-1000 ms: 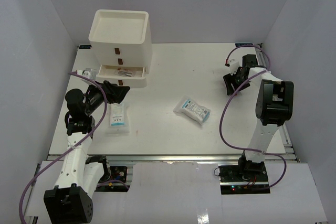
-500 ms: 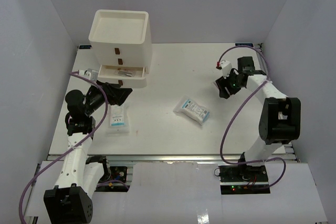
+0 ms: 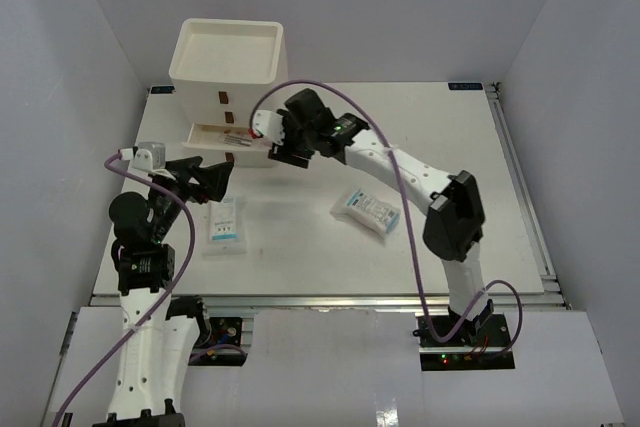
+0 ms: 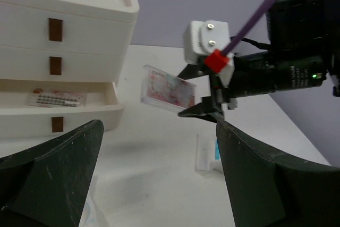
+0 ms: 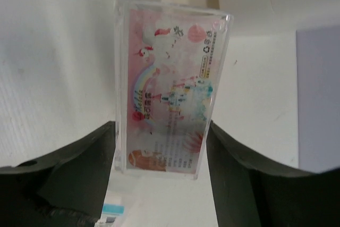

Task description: Organize the makeup

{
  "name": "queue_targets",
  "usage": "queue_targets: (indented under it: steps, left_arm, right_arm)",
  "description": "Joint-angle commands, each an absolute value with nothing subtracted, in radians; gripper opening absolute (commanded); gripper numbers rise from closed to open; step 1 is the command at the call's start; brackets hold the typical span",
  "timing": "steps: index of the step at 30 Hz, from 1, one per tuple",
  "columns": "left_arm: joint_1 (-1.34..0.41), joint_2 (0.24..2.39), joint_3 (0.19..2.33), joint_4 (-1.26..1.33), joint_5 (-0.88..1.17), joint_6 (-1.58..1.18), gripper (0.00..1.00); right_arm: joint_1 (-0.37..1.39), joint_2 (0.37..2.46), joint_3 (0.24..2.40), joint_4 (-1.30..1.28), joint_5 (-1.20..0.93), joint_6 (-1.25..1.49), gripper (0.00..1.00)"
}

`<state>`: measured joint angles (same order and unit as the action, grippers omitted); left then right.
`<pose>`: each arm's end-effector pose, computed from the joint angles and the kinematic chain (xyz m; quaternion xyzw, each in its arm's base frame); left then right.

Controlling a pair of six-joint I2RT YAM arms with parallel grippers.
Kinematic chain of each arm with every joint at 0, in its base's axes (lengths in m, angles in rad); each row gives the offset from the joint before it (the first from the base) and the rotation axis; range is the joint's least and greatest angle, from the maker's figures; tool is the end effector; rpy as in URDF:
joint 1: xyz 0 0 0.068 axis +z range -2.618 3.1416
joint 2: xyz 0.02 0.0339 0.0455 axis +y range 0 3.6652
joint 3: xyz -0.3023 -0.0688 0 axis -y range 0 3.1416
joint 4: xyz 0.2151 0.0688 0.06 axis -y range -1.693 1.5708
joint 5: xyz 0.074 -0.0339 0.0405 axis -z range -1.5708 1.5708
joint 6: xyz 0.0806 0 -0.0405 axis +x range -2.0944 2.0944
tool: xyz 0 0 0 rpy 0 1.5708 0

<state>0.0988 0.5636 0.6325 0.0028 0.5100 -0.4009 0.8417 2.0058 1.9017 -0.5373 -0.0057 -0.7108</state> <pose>0.1222 -0.0274 0.3600 0.0159 0.6845 -0.2765 0.6744 0.3271 0.3668 0.3325 -0.6272 0.6370 0.0319 0.4470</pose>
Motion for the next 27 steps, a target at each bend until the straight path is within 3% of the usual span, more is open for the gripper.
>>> queue_targets:
  steps: [1,3,7,19,21,23,25,27]
  left_arm:
    - [0.095,0.513,0.674,-0.128,0.333,-0.344,0.98]
    - [0.094,0.497,0.677,-0.157,0.280,-0.331,0.98]
    - [0.094,0.474,0.683,-0.197,0.175,-0.310,0.98]
    - [0.086,0.451,0.681,-0.233,0.094,-0.300,0.98]
    - [0.086,0.453,0.679,-0.232,0.094,-0.301,0.98]
    - [0.086,0.451,0.676,-0.232,0.098,-0.301,0.98]
    - [0.086,0.451,0.673,-0.232,0.098,-0.302,0.98]
    - [0.086,0.451,0.672,-0.232,0.100,-0.302,0.98]
  right_arm:
    - [0.937,2.269,2.252,-0.504,0.268,-0.740,0.15]
    - [0.959,2.358,2.332,-0.400,0.350,-0.789,0.17]
    - [0.986,2.407,2.257,-0.013,0.451,-0.897,0.15]
    - [0.951,2.581,2.326,0.274,0.484,-0.926,0.21]
    - [0.939,2.587,2.315,0.275,0.478,-0.913,0.28]
    - [0.930,2.588,2.274,0.281,0.465,-0.900,0.40]
    - [0.928,2.570,2.229,0.289,0.442,-0.891,0.56]
    - [0.930,2.541,2.163,0.307,0.421,-0.880,0.82]
